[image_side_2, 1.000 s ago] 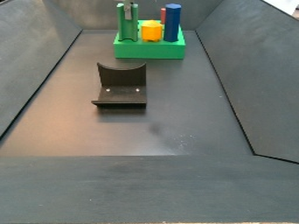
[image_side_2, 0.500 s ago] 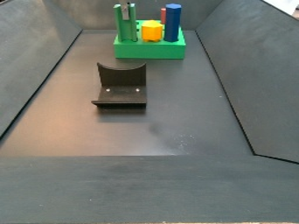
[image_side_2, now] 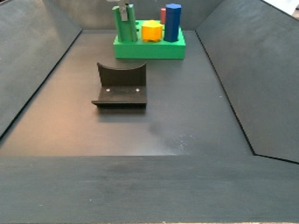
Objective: Pick up the arch object. Move up. Place the arch object on the fixture. Regrasp the arch object. Move to above the board. Insert the arch object.
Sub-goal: Insert the arch object.
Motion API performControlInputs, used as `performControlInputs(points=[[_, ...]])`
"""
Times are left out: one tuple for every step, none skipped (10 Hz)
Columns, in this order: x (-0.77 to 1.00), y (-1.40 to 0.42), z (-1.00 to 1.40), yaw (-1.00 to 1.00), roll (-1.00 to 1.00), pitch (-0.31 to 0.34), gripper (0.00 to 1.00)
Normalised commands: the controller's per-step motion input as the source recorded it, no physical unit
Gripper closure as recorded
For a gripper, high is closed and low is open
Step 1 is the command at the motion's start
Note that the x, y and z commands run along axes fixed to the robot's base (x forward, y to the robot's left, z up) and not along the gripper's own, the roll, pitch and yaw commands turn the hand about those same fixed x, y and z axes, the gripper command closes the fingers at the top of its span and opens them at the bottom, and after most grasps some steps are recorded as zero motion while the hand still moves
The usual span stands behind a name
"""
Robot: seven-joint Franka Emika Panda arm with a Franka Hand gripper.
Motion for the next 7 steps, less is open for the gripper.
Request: performControlInputs(points=[[-0.15, 0.00, -0.34, 0.11, 0.05, 0.000, 1.00], [-0.07, 0.00, -0.27, 0.47, 0.02, -0.010, 1.00], [-0.11, 0.00, -0.23, 0.37, -0.07, -0.089, 1.00], [-0.15, 0.00, -0.23, 0.21, -0.15, -0.120, 1.00], [-0.01, 0.00, -0.31, 0.11, -0.16, -0.087, 1.00], [0.00, 0.00, -0.36, 0.00, -0.18, -0.089, 1.00], [0.00, 0.00, -0.37, -0.03, -0.14, -0.064, 1.00]])
